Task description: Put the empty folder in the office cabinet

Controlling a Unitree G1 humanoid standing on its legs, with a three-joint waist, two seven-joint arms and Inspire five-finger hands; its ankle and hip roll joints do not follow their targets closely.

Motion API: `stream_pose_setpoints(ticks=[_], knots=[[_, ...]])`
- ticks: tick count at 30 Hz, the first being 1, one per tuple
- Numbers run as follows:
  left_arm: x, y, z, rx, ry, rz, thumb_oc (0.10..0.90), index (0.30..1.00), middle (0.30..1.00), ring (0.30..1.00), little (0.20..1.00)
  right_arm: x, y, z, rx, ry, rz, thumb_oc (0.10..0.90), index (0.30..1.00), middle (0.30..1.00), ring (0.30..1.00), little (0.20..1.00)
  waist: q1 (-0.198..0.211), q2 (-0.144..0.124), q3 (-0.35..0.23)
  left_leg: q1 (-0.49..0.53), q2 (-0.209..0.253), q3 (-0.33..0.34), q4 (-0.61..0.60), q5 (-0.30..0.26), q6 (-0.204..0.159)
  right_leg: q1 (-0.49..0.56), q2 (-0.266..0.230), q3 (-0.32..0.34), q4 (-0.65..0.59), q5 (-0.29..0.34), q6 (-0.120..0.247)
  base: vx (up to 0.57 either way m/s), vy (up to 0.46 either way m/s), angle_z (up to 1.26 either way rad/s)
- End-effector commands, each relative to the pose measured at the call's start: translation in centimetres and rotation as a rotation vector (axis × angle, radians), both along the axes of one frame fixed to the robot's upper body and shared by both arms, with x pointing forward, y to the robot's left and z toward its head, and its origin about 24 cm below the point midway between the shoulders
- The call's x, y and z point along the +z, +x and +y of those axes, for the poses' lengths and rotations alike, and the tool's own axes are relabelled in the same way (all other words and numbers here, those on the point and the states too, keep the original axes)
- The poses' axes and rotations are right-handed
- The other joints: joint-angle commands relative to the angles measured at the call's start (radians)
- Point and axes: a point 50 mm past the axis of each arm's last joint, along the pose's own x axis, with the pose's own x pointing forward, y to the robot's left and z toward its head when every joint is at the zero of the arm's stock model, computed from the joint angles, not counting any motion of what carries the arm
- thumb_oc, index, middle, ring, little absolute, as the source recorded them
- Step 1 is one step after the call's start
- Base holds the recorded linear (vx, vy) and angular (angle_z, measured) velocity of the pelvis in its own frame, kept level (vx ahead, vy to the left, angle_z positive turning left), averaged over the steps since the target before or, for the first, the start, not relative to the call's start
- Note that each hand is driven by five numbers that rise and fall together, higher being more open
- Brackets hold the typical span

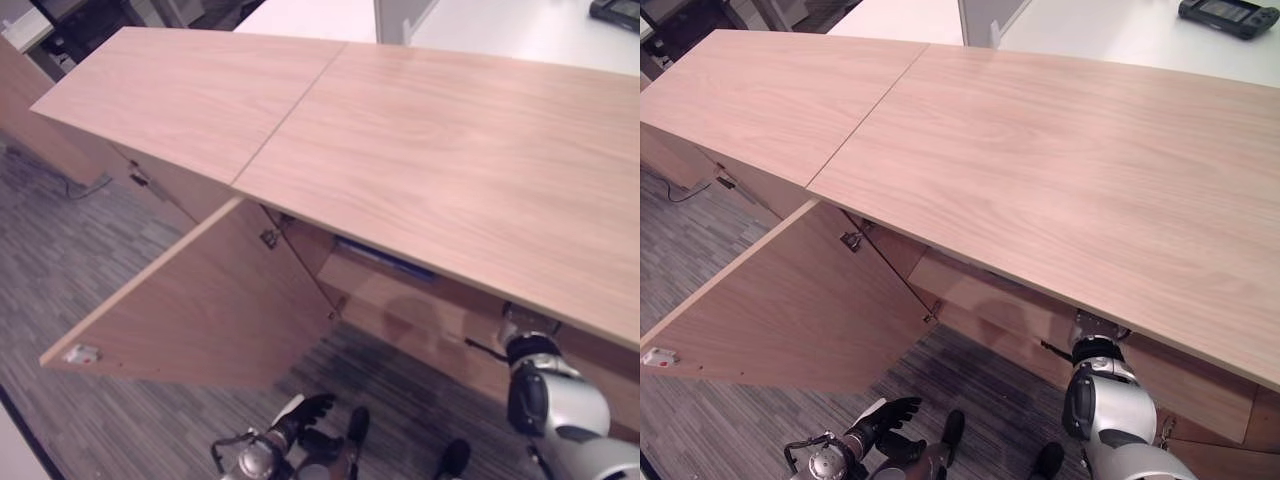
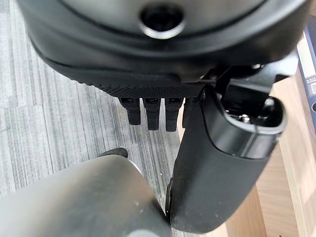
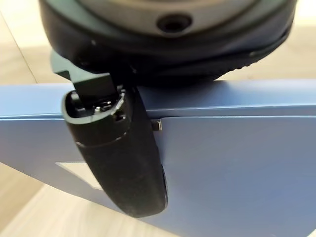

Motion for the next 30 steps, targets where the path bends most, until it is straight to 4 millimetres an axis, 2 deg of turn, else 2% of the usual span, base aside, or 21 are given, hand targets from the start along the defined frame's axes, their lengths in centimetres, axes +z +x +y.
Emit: stream_pose_setpoints(ticks=[1,4,7,13,16,17,18,19,20,24,30], knots=[[-1.8,-3.4,2.0,-0.041,0.112,0.13,0.8,0.9,0.9,0.9,0.9,0.9,-0.7,-2.0,-0.022,-0.124,-0.061,0.4,0.3,0.3,0.3,0.3,-0.007,-0.026,-0.085,0.061,0.042,0.033,0.008,-0.14,-0.029,-0.03,-0.059,0.095,0.219,-0.21,0.077,0.05,-0.007,-0.13],[-2.0,-3.8,2.4,-0.014,0.125,0.148,0.8,0.9,0.9,0.9,0.9,-1.2,-1.7,-1.4,-0.003,-0.09,-0.007,0.4,0.3,0.3,0.3,0.3,-0.02,-0.039,-0.098,0.08,0.044,0.044,0.0,-0.147,-0.03,-0.015,-0.059,0.099,0.205,-0.203,0.08,0.03,-0.004,-0.1],[-2.3,-4.2,2.6,0.0,0.126,0.169,0.8,0.9,0.9,0.9,0.9,-2.3,-2.2,-1.1,0.025,-0.072,0.036,0.4,0.3,0.3,0.3,0.3,-0.028,-0.042,-0.106,0.091,0.042,0.056,-0.003,-0.152,-0.032,-0.008,-0.06,0.106,0.187,-0.192,0.083,0.02,0.01,-0.18],[-2.5,-5.0,2.9,-0.005,0.13,0.188,0.8,0.9,0.9,0.9,0.9,-2.6,-2.8,-2.3,0.011,-0.055,0.066,0.4,0.3,0.3,0.3,0.3,-0.024,-0.028,-0.104,0.096,0.036,0.064,-0.006,-0.154,-0.032,-0.009,-0.068,0.114,0.173,-0.182,0.087,0.01,0.017,-0.11],[-2.3,-5.0,3.0,-0.015,0.122,0.186,0.8,0.9,0.9,0.9,0.9,-1.7,-2.7,-3.8,-0.015,-0.061,0.043,0.4,0.3,0.3,0.3,0.3,-0.021,-0.002,-0.085,0.087,0.036,0.064,-0.004,-0.151,-0.032,-0.035,-0.074,0.122,0.184,-0.18,0.091,-0.07,0.059,-0.01],[-2.1,-4.6,3.1,-0.016,0.114,0.174,0.8,0.9,0.9,0.9,0.9,-0.5,-2.2,-4.5,-0.018,-0.083,0.012,0.4,0.3,0.3,0.3,0.3,-0.025,0.021,-0.057,0.069,0.037,0.067,0.005,-0.144,-0.031,-0.069,-0.079,0.134,0.209,-0.18,0.093,-0.12,0.076,-0.01],[-2.1,-4.4,3.0,-0.015,0.111,0.17,0.8,0.9,0.9,0.9,0.9,-0.3,-2.1,-4.6,-0.018,-0.085,0.008,0.4,0.3,0.3,0.3,0.3,-0.023,0.023,-0.053,0.065,0.037,0.069,0.008,-0.144,-0.031,-0.076,-0.08,0.137,0.216,-0.181,0.093,-0.16,0.067,-0.07],[-1.9,-4.2,3.2,-0.013,0.106,0.159,0.8,0.9,0.9,0.9,0.9,0.5,-1.7,-4.8,-0.017,-0.099,-0.013,0.4,0.3,0.3,0.3,0.3,-0.026,0.035,-0.029,0.042,0.038,0.075,0.031,-0.142,-0.032,-0.099,-0.086,0.146,0.236,-0.181,0.093,-0.22,0.047,-0.11],[-1.5,-3.5,3.4,-0.007,0.096,0.134,0.8,0.9,0.9,0.9,0.9,1.9,-0.9,-5.1,-0.013,-0.121,-0.051,0.4,0.3,0.3,0.3,0.3,-0.025,0.052,0.016,-0.018,0.035,0.087,0.104,-0.152,-0.035,-0.151,-0.097,0.166,0.282,-0.185,0.093,-0.25,0.045,-0.21],[-1.0,-2.6,3.8,-0.01,0.098,0.103,0.8,0.9,0.9,0.9,0.9,3.6,0.0,-5.4,-0.002,-0.154,-0.087,0.4,0.3,0.3,0.3,0.3,-0.015,0.066,0.057,-0.123,0.03,0.096,0.209,-0.172,-0.043,-0.234,-0.116,0.193,0.352,-0.196,0.095,-0.13,-0.002,-0.16],[-0.7,-2.2,4.3,-0.045,0.116,0.092,0.8,0.9,0.9,0.9,0.9,6.4,0.9,-6.4,0.028,-0.241,-0.109,0.4,0.3,0.3,0.3,0.3,-0.005,0.092,0.066,-0.233,0.027,0.092,0.268,-0.179,-0.054,-0.332,-0.137,0.203,0.413,-0.214,0.1,-0.05,-0.004,-0.04]])
